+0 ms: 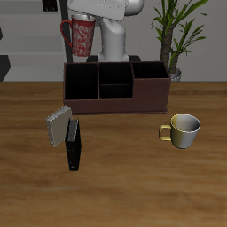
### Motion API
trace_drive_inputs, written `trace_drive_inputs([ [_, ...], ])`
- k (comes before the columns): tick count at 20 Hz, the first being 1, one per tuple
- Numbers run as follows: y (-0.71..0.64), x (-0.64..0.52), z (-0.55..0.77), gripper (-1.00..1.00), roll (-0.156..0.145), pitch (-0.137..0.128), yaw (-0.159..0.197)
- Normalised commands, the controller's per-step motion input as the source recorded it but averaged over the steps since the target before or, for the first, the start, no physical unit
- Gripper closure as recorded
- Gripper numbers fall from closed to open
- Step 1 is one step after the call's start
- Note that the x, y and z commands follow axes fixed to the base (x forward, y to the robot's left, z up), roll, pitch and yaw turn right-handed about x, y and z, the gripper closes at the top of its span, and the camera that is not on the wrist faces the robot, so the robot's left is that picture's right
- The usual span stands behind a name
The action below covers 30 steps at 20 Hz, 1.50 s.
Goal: Place the red mug into the back desk caddy's left compartment
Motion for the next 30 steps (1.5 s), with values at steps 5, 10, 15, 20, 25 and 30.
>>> trace_drive_inputs([
  [5, -0.03, -0.09, -0.04, 1.00, 0.013, -0.003, -0.051],
  [10, -0.01, -0.08, -0.02, 1.00, 0.009, -0.007, -0.042],
  [15, 0.04, 0.03, -0.10, 1.00, 0.015, 0.009, -0.032],
  [20, 0.00, 0.09, -0.08, 1.00, -0.016, 0.002, -0.030],
  [25, 0.06, 0.09, -0.14, 1.00, 0.005, 0.012, -0.020],
  [30, 0.01, 0.07, -0.13, 1.00, -0.002, 0.015, -0.023],
])
